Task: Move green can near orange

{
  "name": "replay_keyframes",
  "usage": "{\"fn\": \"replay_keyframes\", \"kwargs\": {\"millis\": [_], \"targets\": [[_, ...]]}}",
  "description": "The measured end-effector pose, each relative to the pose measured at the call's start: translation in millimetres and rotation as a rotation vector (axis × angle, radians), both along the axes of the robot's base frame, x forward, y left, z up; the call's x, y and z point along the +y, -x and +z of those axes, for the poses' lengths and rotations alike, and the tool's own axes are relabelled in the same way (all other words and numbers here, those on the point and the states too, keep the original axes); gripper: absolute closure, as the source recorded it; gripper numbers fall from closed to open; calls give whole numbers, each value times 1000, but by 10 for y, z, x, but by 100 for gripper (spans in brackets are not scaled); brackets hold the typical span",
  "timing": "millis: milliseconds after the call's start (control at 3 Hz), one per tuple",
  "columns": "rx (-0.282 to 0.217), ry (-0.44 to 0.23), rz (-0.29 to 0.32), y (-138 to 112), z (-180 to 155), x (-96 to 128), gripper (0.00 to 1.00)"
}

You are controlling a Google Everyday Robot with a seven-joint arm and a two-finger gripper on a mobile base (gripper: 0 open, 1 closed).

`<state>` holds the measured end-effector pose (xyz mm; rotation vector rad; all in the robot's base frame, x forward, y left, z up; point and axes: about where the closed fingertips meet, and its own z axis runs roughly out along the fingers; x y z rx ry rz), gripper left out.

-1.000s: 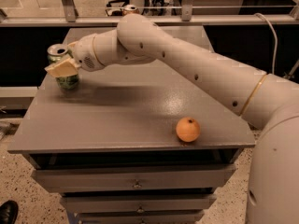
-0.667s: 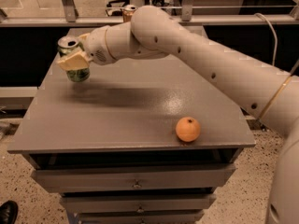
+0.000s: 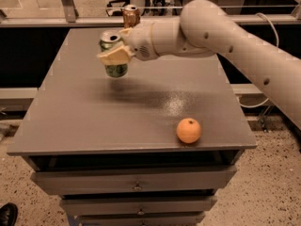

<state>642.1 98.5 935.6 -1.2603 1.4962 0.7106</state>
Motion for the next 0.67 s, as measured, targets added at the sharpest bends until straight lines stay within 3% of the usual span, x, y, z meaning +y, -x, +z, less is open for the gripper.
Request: {"fn": "replay_keyframes", "kwargs": {"millis": [333, 667], "targets": [[48, -21, -61, -8, -193, -897, 100], [81, -27, -101, 56, -301, -1428, 100]]}}
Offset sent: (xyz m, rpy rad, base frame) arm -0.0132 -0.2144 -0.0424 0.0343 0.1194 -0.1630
